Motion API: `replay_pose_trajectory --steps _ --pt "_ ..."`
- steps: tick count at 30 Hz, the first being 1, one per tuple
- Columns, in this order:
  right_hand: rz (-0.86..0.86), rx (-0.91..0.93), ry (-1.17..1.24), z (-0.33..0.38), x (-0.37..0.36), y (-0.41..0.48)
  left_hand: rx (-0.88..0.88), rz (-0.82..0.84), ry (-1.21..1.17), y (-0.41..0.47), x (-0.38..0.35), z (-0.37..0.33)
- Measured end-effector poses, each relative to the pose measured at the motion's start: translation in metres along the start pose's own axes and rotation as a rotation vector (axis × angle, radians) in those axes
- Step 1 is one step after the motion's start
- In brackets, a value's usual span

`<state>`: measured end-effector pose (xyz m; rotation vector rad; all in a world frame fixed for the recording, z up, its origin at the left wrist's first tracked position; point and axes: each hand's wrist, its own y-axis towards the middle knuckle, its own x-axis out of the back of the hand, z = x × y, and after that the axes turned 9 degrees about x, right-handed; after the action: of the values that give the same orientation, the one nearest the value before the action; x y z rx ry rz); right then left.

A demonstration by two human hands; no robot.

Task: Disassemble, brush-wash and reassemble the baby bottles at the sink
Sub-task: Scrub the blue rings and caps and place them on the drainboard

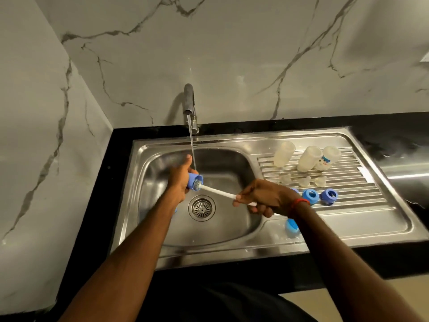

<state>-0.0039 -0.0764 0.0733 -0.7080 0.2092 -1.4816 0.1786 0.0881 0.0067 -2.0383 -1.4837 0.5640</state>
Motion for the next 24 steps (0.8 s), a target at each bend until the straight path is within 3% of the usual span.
replay_pose_trajectory --steps 2,5,7,10,15,18,21,24 --pt "-0.106 0.068 -0.479 0.007 0.005 -0.004 0.053 -0.020 0.002 0.002 -0.004 0.014" --pt "-0.571 0.262 -1.159 0.013 -0.010 -0.002 0.061 -0.108 0.016 0.010 -0.009 0.025" --pt "-0.774 0.473 -1.420 0.004 -0.031 -0.001 0.035 -0.199 0.007 0.012 -0.008 0.017" --pt "-0.835 0.558 -1.289 -0.020 -0.042 0.001 -0.015 -0.229 -0.022 0.014 -0.003 -0.006" --pt "-0.648 0.494 -0.884 -0.030 -0.034 -0.008 0.070 -0.097 -0.263 0.002 -0.008 -0.008" --pt "-0.674 0.503 -1.005 -0.031 -0.024 -0.011 0.165 -0.067 -0.371 -0.006 -0.016 0.003" --pt "-0.734 0.495 -1.199 -0.031 -0.014 -0.019 0.125 -0.195 -0.336 -0.005 -0.017 0.018" --pt "-0.768 0.446 -1.204 -0.036 0.001 -0.028 -0.116 -0.380 0.046 -0.003 -0.009 0.023"
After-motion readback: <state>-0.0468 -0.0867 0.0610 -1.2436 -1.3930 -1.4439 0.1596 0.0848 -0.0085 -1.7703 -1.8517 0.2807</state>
